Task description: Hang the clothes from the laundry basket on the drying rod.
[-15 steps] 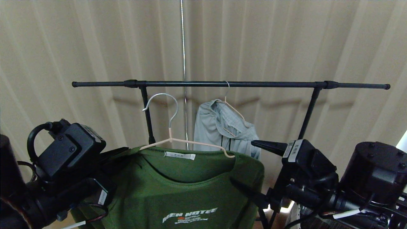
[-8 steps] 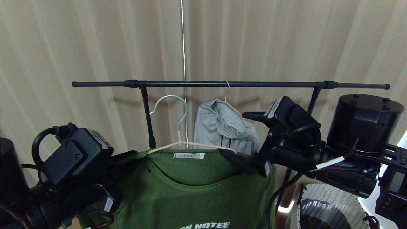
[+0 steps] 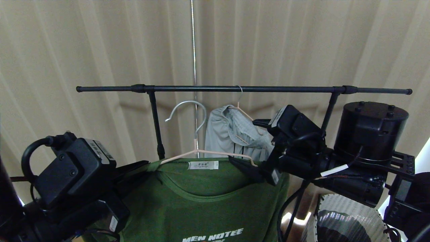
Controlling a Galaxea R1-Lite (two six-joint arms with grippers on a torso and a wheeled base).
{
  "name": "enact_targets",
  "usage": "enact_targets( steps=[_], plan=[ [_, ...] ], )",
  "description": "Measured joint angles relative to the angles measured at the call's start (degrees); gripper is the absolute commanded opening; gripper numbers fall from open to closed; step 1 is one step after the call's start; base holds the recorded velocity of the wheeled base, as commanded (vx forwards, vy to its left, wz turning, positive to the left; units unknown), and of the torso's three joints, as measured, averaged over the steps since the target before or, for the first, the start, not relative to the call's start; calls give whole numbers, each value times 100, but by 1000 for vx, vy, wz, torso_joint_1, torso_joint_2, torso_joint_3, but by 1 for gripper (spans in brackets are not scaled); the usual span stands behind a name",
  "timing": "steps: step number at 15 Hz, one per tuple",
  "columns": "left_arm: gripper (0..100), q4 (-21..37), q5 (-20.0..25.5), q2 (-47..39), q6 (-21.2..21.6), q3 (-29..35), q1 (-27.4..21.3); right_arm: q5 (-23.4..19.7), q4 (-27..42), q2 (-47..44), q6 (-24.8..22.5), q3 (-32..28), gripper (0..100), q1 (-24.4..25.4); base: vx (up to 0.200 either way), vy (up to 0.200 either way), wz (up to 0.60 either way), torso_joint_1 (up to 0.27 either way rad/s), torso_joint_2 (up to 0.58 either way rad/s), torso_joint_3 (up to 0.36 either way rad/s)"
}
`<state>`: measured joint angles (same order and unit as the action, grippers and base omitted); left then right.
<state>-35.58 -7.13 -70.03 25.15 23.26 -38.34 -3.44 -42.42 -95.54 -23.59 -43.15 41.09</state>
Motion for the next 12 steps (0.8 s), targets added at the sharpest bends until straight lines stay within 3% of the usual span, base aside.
enact_targets(
  steps=[6, 7, 12],
  plan=[
    [0, -139, 10, 80, 6, -72, -102, 2, -27, -72, -11, 18, 100, 110, 0, 0, 0, 0, 0, 0],
    [0, -141, 11, 80, 9, -74, -102, 0, -24, -72, -9, 22, 0, 138, 0, 0, 0, 0, 0, 0],
    [0, -152, 18, 80, -2, -77, -105, -15, -38, -82, -2, 29, 0, 215, 0, 0, 0, 0, 0, 0]
  ],
)
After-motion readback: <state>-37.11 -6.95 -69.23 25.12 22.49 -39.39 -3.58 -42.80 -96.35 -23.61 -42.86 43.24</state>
